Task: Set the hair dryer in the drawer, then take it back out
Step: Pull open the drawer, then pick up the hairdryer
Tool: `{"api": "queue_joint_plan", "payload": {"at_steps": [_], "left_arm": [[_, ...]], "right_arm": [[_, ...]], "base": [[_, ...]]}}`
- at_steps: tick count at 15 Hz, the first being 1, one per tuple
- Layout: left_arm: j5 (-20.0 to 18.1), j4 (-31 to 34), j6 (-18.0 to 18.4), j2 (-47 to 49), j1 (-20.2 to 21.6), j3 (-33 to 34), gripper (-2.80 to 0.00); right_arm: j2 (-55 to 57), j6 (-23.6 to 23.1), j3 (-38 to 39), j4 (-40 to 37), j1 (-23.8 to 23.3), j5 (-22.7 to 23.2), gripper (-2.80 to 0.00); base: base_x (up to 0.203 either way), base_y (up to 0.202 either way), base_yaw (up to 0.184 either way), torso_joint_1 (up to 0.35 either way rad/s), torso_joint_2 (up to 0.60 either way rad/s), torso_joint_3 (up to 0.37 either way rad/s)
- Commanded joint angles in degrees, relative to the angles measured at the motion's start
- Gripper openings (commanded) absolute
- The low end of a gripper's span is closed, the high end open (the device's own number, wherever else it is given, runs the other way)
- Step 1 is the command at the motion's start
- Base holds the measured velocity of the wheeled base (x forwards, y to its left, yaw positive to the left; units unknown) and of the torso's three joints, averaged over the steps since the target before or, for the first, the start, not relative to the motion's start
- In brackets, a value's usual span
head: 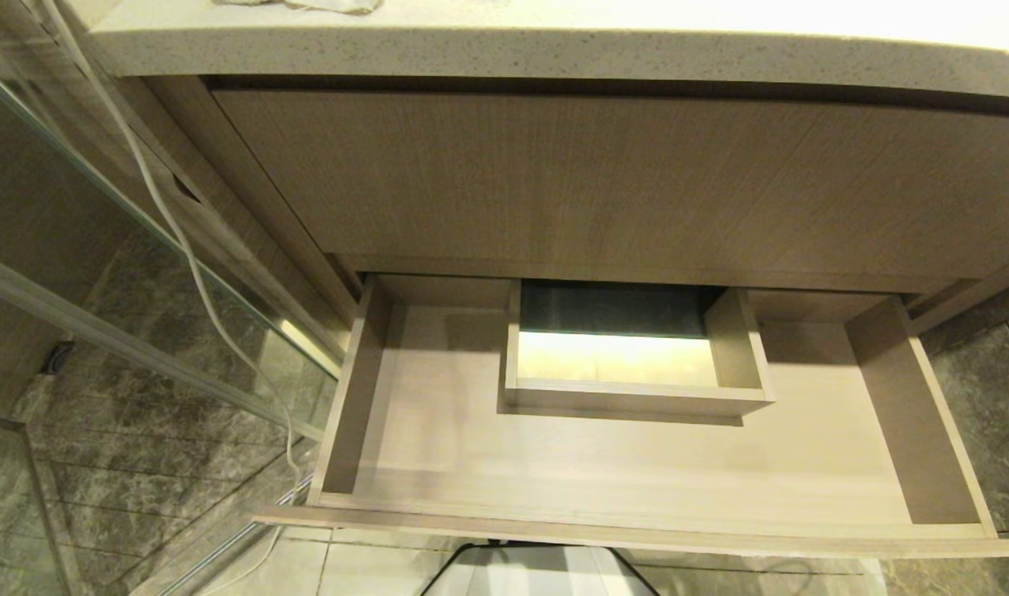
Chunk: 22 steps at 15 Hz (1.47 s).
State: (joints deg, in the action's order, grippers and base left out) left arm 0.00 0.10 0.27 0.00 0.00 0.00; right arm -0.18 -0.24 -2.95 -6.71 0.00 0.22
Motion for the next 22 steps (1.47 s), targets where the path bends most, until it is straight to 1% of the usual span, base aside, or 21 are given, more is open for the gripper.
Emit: {"api": "queue_joint_plan", "payload": {"at_steps": [1, 2, 4, 22], "left_arm": [[0.00, -0.01, 0.00, 0.00, 0.00, 0.09, -2.80], [0.00, -0.01, 0.00, 0.00, 0.00, 0.09, -2.80], [0.00, -0.01, 0.00, -0.03, 0.00, 0.09, -2.80], [0.00, -0.01, 0.00, 0.00, 0.00, 0.09, -2.80]], "right_arm": [[0.04, 0.37, -0.01, -1.72, -0.04, -0.04, -2.80], [0.01, 0.65, -0.05, -2.03, -0.05, -0.10, -2.80], [0.18, 2.79, -0.08, -1.81, -0.09, -0.32, -2.80], [0.01, 3.23, -0.21, -1.99, -0.09, -0.40, -2.80]], "base": [[0.000, 0.000, 0.000, 0.000, 0.00, 0.000], [0.000, 0.000, 0.000, 0.000, 0.00, 0.000], [0.000, 0.000, 0.000, 0.000, 0.00, 0.000], [0.000, 0.000, 0.000, 0.000, 0.00, 0.000]]}}
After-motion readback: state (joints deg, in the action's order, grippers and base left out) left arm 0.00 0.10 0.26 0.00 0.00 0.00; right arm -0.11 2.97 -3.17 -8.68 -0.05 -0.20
